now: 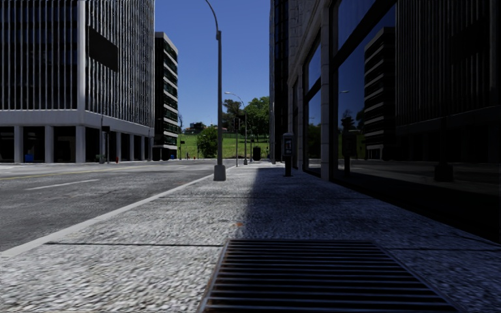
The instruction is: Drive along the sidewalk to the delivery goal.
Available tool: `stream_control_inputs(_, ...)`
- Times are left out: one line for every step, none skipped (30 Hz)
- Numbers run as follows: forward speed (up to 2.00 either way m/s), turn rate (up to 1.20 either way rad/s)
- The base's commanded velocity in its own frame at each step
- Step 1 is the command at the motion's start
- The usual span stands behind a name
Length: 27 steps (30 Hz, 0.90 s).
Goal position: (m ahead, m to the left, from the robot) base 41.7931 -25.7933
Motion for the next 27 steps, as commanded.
stream_control_inputs(1.95,0.0)
stream_control_inputs(1.97,0.0)
stream_control_inputs(1.98,0.0)
stream_control_inputs(1.98,0.0)
stream_control_inputs(1.98,0.0)
stream_control_inputs(1.98,0.0)
stream_control_inputs(1.99,0.0)
stream_control_inputs(2.0,0.0)
stream_control_inputs(2.0,0.0)
stream_control_inputs(2.0,0.0)
stream_control_inputs(2.0,0.0)
stream_control_inputs(2.0,0.0)
stream_control_inputs(2.0,0.0)
stream_control_inputs(2.0,0.0)
stream_control_inputs(2.0,0.0)
stream_control_inputs(2.0,0.0)
stream_control_inputs(2.0,0.0)
stream_control_inputs(2.0,0.0)
stream_control_inputs(2.0,0.0)
stream_control_inputs(2.0,0.0)
stream_control_inputs(2.0,0.0)
stream_control_inputs(2.0,0.0)
stream_control_inputs(2.0,0.0)
stream_control_inputs(2.0,0.0)
stream_control_inputs(2.0,0.0)
stream_control_inputs(2.0,0.0)
stream_control_inputs(2.0,0.0)
